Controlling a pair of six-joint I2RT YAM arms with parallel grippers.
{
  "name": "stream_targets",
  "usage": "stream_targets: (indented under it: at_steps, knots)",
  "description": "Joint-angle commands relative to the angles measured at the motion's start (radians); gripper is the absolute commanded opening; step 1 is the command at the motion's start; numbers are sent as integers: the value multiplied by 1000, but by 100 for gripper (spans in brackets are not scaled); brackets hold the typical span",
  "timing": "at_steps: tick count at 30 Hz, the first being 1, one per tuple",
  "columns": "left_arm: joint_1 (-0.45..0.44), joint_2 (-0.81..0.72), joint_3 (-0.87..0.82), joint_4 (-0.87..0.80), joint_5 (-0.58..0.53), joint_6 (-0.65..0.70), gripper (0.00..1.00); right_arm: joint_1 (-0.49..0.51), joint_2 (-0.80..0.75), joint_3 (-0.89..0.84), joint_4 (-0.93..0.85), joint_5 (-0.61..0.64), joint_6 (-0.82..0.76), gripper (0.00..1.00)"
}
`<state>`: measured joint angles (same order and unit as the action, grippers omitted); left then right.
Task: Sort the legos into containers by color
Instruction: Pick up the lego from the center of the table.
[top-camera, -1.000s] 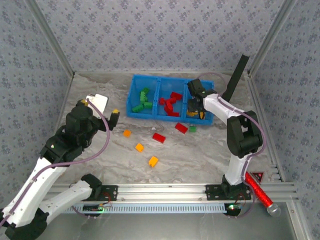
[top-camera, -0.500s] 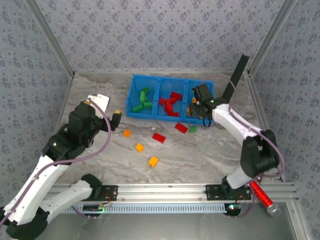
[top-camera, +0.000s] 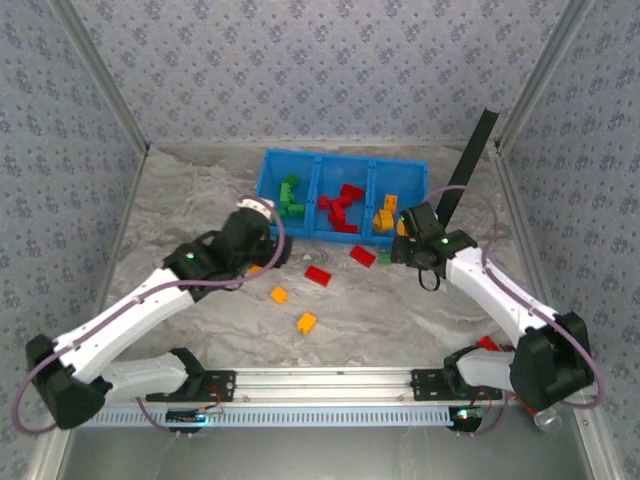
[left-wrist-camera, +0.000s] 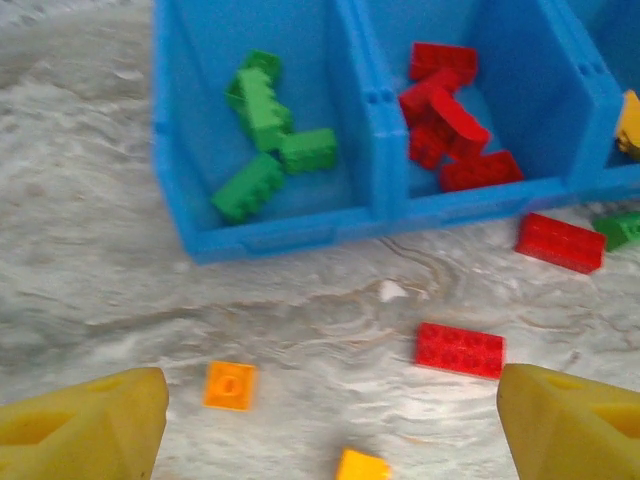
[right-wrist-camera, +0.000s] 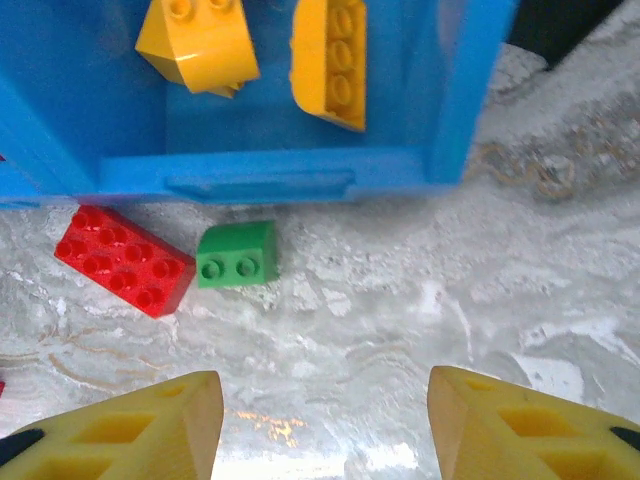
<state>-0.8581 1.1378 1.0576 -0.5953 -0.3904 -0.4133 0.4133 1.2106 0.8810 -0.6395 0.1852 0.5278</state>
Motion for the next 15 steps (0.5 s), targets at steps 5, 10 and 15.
stream_targets:
  at_steps: [5,10,15]
  knots:
    - [-141,289,141,72,-19,-271,78,-74,-170,-77,-117,-11,173,61]
    - [-211,520,270,88,41,-329,77,-158,-244,-150,-66,-89,173,62]
    - [-242,707,407,84,130,-382,77,-210,-293,-181,-60,-140,152,63]
